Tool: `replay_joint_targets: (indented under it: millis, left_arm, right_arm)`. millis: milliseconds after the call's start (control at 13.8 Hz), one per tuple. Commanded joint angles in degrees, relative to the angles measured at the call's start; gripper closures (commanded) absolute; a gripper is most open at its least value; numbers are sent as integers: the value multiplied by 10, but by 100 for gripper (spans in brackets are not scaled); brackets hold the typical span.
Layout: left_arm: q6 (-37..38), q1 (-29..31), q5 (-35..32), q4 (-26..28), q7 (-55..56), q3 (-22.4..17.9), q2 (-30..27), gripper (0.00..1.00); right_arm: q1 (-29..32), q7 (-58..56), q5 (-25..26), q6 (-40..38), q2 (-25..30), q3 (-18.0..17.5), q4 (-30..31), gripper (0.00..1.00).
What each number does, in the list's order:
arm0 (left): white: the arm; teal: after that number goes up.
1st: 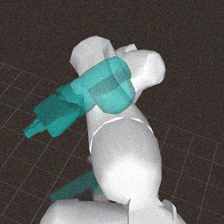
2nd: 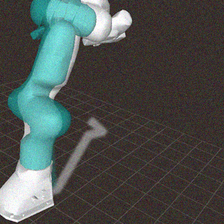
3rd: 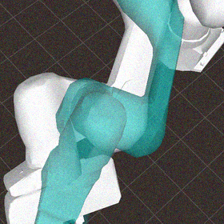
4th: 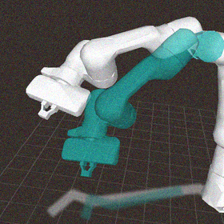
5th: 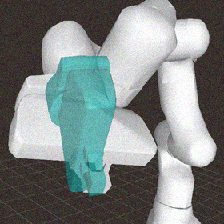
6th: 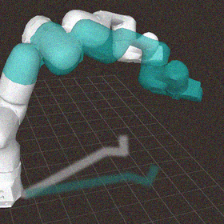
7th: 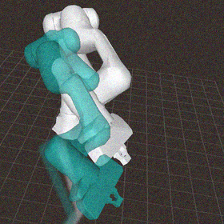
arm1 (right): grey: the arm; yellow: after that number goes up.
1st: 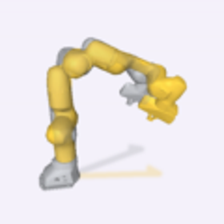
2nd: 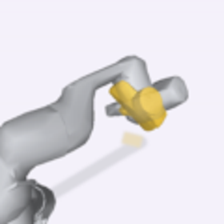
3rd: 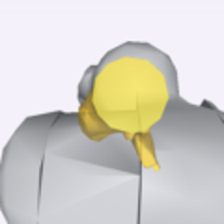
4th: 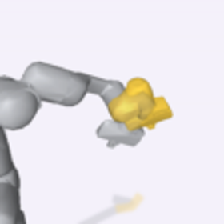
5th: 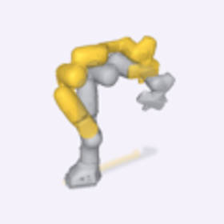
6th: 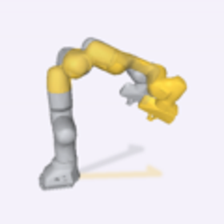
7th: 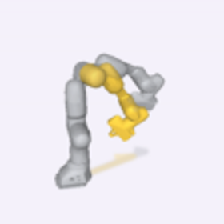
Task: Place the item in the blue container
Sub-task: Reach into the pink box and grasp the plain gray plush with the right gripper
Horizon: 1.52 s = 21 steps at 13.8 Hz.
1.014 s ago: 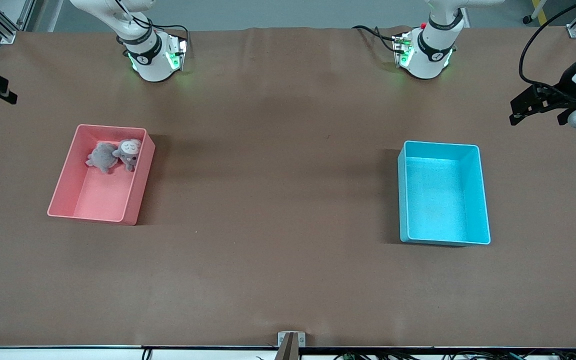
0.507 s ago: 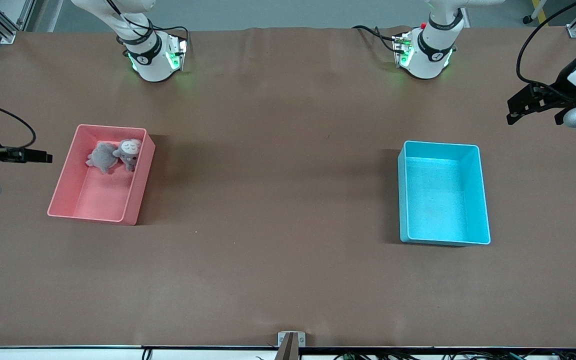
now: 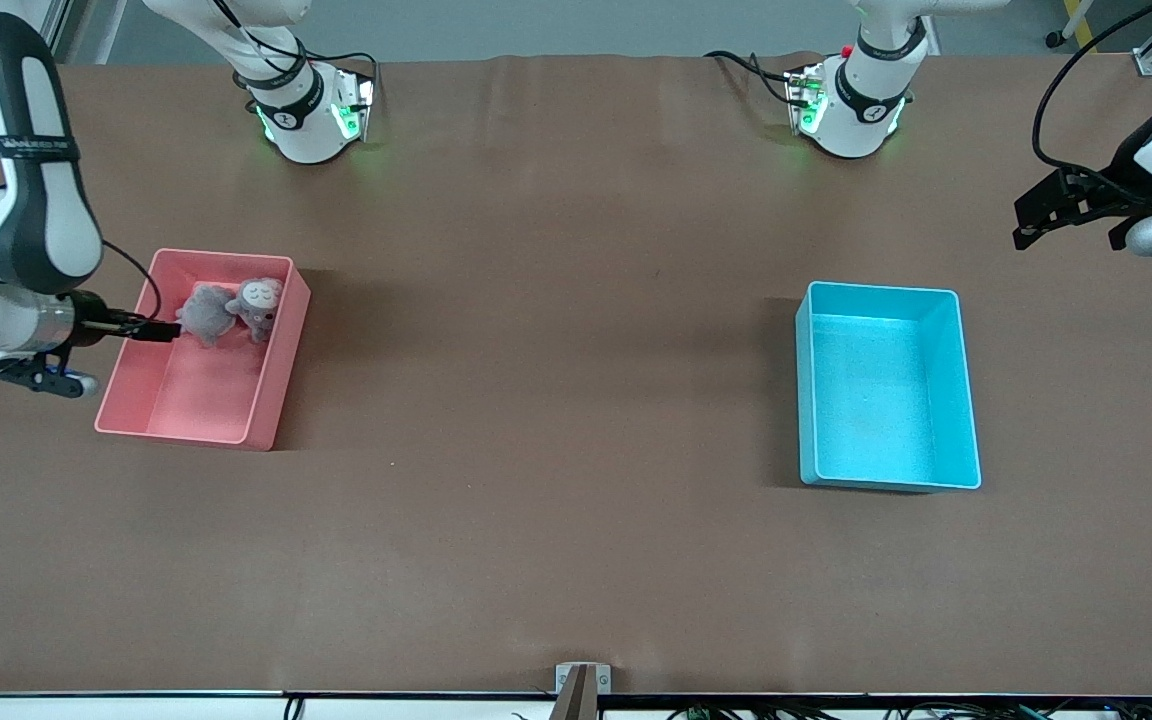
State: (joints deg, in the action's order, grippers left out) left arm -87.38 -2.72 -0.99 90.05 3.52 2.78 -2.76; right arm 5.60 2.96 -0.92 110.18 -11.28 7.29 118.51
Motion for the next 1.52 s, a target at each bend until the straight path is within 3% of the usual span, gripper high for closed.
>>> replay_joint_targets:
  millis: [0,362,869,1014,1304,1448]
  left_arm:
    - [7,5,-10,-6,-1,4,0,0]
    - [3,3,-10,-6,-1,4,0,0]
    - [2,1,-10,-7,-1,4,0,0]
    - [2,1,-10,-6,-1,4,3,0]
    - [-13,1,-10,6,-1,4,7,0]
    - [-13,1,-9,7,-1,4,7,0]
  right_arm:
    - [4,18,0,74,48,-4,95,0]
    - [20,18,0,169,46,-4,181,0]
    - [41,19,1,235,3,-4,191,4]
    - [47,19,1,230,2,-4,191,16]
    - [48,20,1,213,0,-4,188,73]
    - [43,35,0,212,0,-4,183,93]
